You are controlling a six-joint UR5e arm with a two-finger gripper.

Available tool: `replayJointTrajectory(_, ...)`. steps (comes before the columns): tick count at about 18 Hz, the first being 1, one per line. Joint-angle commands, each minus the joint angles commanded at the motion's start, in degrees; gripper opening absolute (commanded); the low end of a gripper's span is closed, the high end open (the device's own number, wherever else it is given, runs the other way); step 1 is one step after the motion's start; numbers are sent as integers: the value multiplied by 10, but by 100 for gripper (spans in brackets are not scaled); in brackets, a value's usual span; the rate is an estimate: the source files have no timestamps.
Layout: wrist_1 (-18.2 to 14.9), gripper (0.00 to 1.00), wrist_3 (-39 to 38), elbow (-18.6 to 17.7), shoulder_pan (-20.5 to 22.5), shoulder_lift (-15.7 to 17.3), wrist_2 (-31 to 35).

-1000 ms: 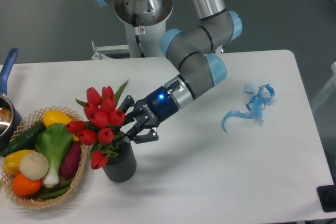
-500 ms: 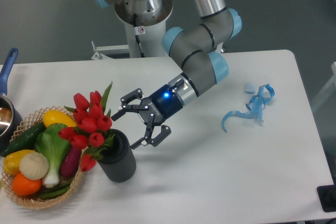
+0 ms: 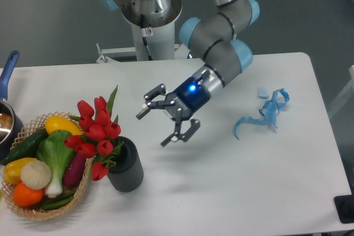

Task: Insert the flowers into the vase

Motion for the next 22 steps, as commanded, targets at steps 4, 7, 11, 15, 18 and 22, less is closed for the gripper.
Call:
replayJointTrajectory(4,-1,100,-2,6,58,-1,1)
replayJointTrajectory(7,-1,100,-2,11,100,-2,4)
replayJointTrajectory(11,-2,100,-5,58,142,-32,47)
replayJointTrajectory(15,-3,100,-73,141,137,-79,90)
replayJointTrajectory(18,-4,100,-126,175,134,-90,108)
replayJointTrajectory(22,-4,100,-139,193,122,-83,240)
